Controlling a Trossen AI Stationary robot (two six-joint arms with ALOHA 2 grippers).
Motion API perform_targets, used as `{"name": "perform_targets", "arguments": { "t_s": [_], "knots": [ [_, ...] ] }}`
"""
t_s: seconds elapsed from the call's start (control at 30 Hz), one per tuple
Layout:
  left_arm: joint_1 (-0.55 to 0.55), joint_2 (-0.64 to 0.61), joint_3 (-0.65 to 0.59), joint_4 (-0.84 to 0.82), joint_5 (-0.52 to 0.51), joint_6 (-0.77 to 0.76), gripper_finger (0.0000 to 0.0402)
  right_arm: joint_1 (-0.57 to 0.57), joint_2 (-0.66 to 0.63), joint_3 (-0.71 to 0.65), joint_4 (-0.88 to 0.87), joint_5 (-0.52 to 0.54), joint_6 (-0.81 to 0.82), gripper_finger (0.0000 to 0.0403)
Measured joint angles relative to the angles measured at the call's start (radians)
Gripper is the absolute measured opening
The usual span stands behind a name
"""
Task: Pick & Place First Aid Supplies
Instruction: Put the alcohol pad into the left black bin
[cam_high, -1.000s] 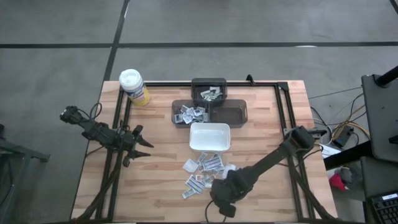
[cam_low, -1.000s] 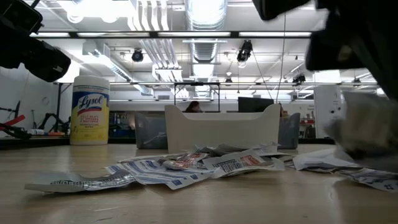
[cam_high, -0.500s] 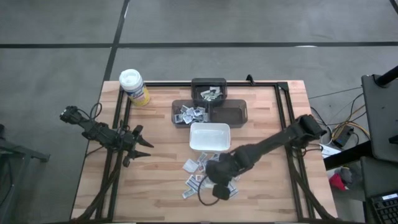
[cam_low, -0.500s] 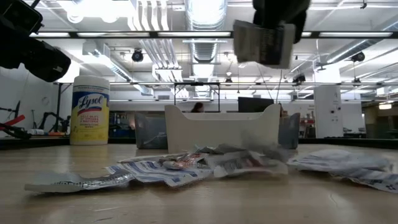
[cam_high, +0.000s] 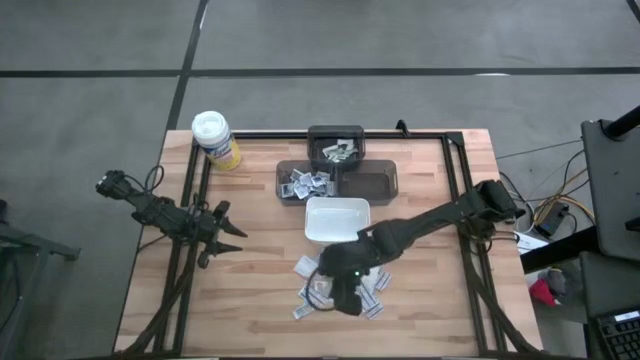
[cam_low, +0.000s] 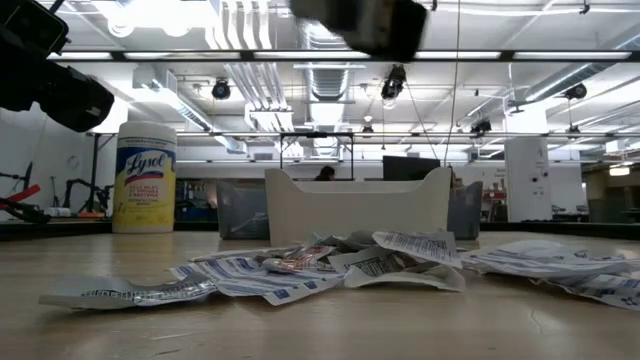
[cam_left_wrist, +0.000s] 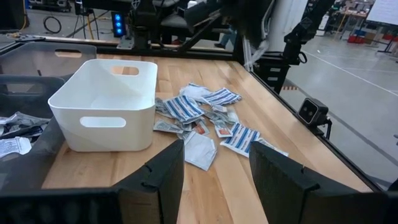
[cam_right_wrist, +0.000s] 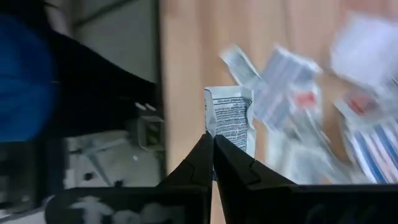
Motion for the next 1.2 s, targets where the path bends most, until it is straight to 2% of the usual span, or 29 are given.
{"name": "perform_targets", "arguments": {
  "t_s": [0.17,0.37,0.6,0.9,1.2],
  "knots": [
    [0.0,0.0,0.0,0.0,0.0,0.001,0.0177,-0.047,0.0,0.0,0.226,-0.105,-0.045,0.0008],
    [0.0,0.0,0.0,0.0,0.0,0.002,0.0177,-0.128,0.0,0.002,0.393,-0.117,-0.083,0.0008],
    [0.0,0.0,0.0,0.0,0.0,0.002,0.0177,-0.238,0.0,0.002,0.468,-0.107,-0.172,0.0008],
    [0.0,0.0,0.0,0.0,-0.007,0.002,0.0177,-0.351,-0.001,0.002,0.446,0.126,-0.346,0.0008],
    [0.0,0.0,0.0,0.0,-0.037,0.002,0.0177,-0.391,-0.001,0.002,0.36,0.528,-0.587,0.0008]
  ]
}}
